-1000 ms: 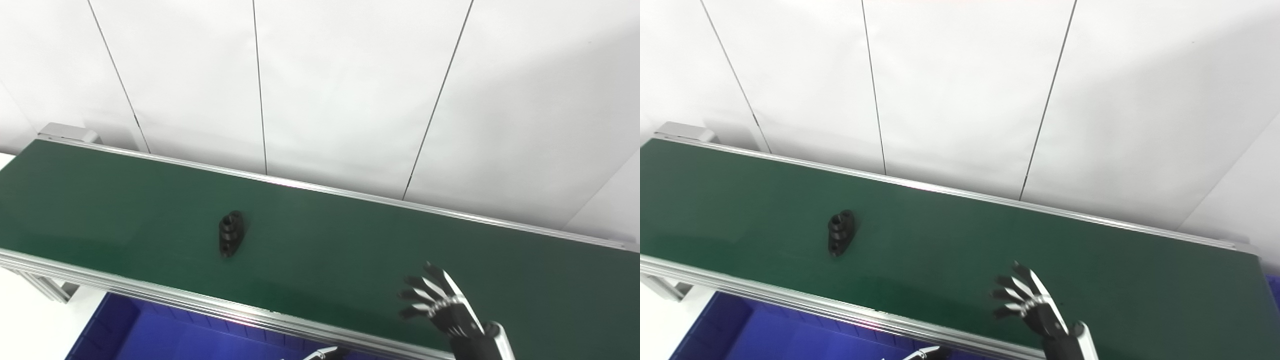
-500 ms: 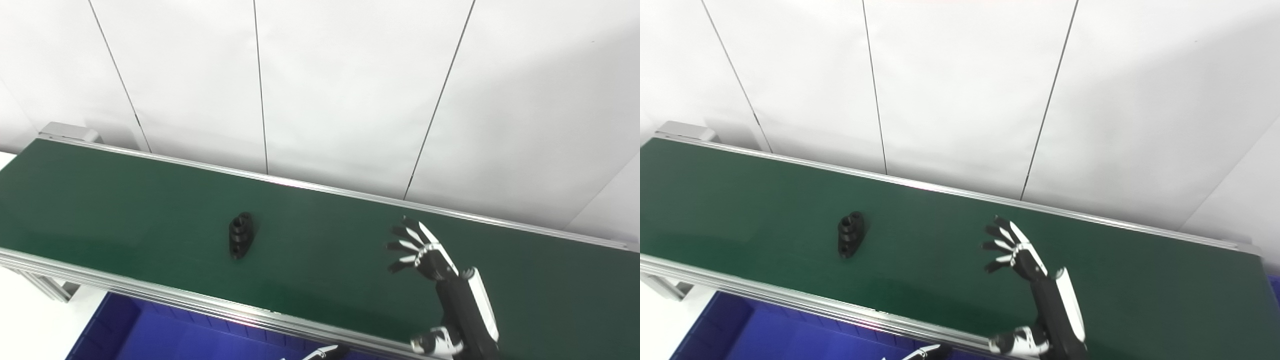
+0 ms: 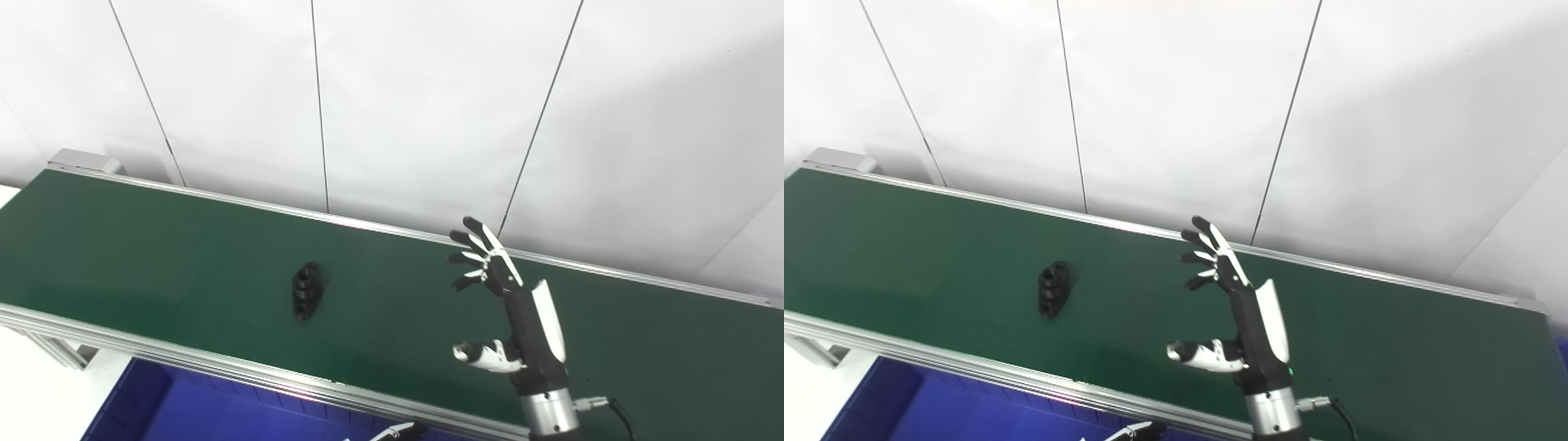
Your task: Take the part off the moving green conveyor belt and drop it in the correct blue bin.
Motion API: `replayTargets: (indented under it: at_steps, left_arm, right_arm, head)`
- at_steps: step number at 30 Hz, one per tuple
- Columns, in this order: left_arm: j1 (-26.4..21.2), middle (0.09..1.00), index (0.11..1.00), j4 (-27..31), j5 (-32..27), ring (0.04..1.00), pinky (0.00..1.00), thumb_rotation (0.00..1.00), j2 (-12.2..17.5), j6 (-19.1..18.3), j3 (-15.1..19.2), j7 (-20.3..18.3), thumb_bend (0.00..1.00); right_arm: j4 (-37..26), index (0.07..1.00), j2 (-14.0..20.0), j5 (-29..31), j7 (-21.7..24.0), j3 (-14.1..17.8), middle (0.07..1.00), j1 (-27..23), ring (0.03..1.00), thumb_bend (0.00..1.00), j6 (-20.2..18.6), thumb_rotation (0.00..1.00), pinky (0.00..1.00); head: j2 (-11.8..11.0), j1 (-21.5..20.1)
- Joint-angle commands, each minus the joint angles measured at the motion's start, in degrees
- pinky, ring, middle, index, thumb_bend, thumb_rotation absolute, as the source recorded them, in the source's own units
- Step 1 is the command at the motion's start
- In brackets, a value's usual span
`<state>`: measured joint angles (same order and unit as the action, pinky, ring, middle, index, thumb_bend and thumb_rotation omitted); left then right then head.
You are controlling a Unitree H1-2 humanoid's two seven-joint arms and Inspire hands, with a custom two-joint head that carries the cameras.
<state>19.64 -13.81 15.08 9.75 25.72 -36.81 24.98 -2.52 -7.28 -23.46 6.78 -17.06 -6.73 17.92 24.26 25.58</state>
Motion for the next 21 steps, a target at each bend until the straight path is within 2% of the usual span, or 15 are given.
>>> replayTargets:
  at_steps: [1,8,14,21]
  left_arm:
    - [0.4,0.834,0.824,0.0,0.3,0.819,0.76,0.95,-1.5,1.2,-1.2,-1.2,0.99]
    - [0.0,0.835,0.826,-0.6,0.2,0.819,0.77,0.95,-1.9,1.2,-1.4,-1.1,1.00]
    - [-0.1,0.830,0.823,-0.8,-0.2,0.817,0.77,0.94,-2.3,1.2,-1.4,-1.2,1.00]
    - [-0.5,0.833,0.823,-1.3,-0.1,0.821,0.77,0.94,-2.8,1.2,-1.5,-1.2,1.00]
  right_arm:
    - [-0.6,0.943,-2.0,-1.7,-1.7,-1.0,0.896,-1.9,0.739,1.00,-1.3,0.87,0.51]
    - [0.8,0.941,-3.2,-4.9,-3.9,-2.2,0.900,-2.7,0.740,1.00,-3.5,0.83,0.53]
    - [2.5,0.938,-2.6,-6.1,-4.0,-2.9,0.888,-4.2,0.741,0.98,-5.1,0.81,0.56]
    - [6.7,0.929,0.1,-8.4,-5.2,-3.3,0.870,-8.4,0.724,0.96,-3.2,0.80,0.57]
  head:
    - [0.1,0.0]
    - [0.0,0.3]
    - [-0.1,0.6]
    - [-0.1,1.1]
